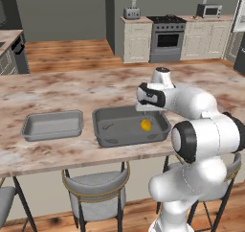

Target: Place the cold items (mango and tomato) from the fridge in one tupperware on the dining counter. Place the warm items (kebab skewer and hot dog) in the stove area in another tupperware.

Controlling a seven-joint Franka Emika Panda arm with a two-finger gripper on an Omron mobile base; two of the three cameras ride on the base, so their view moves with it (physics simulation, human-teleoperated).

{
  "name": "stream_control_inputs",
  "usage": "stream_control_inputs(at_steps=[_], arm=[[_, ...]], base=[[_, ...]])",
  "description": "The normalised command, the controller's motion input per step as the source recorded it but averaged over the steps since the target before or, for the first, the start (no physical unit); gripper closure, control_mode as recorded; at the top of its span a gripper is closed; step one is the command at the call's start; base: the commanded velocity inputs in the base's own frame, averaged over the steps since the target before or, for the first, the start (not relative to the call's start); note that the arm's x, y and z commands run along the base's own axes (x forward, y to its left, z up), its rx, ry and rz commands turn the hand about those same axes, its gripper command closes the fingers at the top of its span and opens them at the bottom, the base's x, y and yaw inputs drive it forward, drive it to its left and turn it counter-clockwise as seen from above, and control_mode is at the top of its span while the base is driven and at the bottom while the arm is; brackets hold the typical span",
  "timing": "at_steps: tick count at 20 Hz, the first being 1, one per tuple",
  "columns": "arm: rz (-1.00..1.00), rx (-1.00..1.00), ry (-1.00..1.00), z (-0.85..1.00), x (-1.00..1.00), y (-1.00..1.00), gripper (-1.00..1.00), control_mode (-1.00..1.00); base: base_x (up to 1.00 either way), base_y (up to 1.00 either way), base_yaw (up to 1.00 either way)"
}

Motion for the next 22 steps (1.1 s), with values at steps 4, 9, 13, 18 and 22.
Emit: stream_control_inputs(at_steps=[4, 9, 13, 18, 22], arm=[[0.02, 0.00, -0.05, 1.00, -1.00, -0.01, -1.00, -1.00], [0.03, -0.03, 0.09, 0.98, -1.00, -0.03, -1.00, -1.00], [0.00, -0.02, 0.25, 0.23, -1.00, 0.00, -1.00, -1.00], [0.00, 0.00, 0.28, -0.10, -0.96, -0.03, -1.00, -1.00], [-0.01, 0.00, 0.08, -0.31, -0.81, -0.08, -1.00, -1.00]], base=[[0.00, 0.00, 0.00], [0.00, 0.00, 0.00], [0.00, 0.00, 0.00], [0.00, 0.00, 0.00], [0.00, 0.00, 0.00]])
